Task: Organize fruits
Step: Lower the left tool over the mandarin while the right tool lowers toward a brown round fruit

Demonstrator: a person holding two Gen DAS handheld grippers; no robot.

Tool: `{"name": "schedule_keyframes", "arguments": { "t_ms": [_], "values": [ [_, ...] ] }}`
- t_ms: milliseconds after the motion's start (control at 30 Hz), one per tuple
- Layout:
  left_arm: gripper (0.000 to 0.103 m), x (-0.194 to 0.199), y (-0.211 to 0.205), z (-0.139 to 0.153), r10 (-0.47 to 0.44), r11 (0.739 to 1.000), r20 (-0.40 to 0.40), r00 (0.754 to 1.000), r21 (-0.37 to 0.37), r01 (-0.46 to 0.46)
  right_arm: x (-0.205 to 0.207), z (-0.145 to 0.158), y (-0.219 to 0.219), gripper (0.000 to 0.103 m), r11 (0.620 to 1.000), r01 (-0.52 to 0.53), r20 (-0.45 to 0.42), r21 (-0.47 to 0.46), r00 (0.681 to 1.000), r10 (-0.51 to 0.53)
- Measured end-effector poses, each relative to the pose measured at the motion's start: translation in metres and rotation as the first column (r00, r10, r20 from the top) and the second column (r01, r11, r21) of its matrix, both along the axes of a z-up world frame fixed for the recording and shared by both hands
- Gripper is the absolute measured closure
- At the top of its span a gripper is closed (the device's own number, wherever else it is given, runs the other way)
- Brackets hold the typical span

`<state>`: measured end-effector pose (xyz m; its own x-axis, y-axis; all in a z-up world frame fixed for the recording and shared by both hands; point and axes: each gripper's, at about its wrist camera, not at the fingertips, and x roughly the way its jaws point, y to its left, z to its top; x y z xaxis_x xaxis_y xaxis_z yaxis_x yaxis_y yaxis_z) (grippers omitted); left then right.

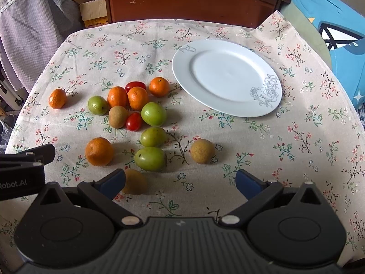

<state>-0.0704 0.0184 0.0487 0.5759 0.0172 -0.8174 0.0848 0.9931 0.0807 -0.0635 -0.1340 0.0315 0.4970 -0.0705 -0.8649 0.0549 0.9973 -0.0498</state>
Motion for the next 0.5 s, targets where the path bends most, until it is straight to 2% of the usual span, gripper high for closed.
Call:
{"name": "schedule_keyframes", "arguments": {
  "t_ms": [500],
  "values": [
    [0.000,-0.0025,-0.0021,0.0016,-0.021,1.000,0.006,1.000,-0.002,0.021,-0.0019,-0.0008,-0.0004,0.001,1.000,-0.002,0.012,-0.010,1.000,0.002]
  ]
}}
